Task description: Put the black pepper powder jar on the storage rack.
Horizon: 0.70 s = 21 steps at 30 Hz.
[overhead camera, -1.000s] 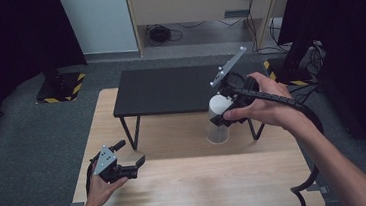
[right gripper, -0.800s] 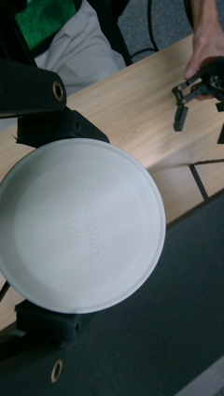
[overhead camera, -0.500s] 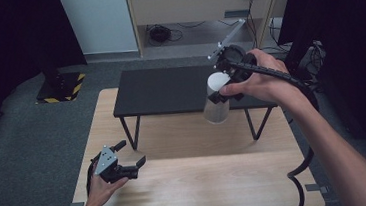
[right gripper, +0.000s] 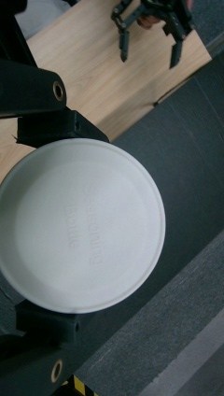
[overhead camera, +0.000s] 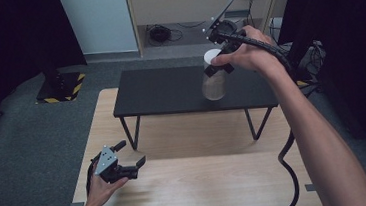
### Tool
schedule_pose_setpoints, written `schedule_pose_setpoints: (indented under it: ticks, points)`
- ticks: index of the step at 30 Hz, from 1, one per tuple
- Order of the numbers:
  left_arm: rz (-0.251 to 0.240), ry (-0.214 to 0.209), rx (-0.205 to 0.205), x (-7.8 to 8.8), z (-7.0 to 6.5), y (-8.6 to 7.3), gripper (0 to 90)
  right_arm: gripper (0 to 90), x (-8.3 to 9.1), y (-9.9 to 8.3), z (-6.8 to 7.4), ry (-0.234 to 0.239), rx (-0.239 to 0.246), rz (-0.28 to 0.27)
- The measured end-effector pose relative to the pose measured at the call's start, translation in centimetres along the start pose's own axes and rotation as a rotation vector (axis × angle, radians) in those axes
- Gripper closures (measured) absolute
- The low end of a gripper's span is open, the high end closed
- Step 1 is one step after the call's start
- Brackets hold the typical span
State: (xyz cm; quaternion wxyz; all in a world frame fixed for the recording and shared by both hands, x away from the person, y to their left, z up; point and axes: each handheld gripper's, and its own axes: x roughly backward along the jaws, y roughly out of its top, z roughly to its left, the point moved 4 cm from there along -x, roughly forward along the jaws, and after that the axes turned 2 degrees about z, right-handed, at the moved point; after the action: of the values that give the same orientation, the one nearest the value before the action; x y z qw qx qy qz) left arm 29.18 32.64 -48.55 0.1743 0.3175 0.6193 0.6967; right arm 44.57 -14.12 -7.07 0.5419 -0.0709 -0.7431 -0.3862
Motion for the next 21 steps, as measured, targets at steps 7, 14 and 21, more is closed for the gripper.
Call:
schedule_pose_setpoints:
  ticks: [7,14,21]
  points:
    - [0.003,0.001,0.001,0.0,0.0,0.0,2.4,33.4,-1.4,1.1,-2.1,-0.018,-0.05,-0.006]
    - [0.005,-0.002,0.0,0.0,0.0,0.0,2.4,33.4,-2.9,1.6,-3.5,-0.052,-0.08,0.02]
    - [0.013,-0.007,-0.004,-0.1,0.0,0.0,2.5,33.4,-3.6,1.7,-4.7,-0.055,-0.114,0.013]
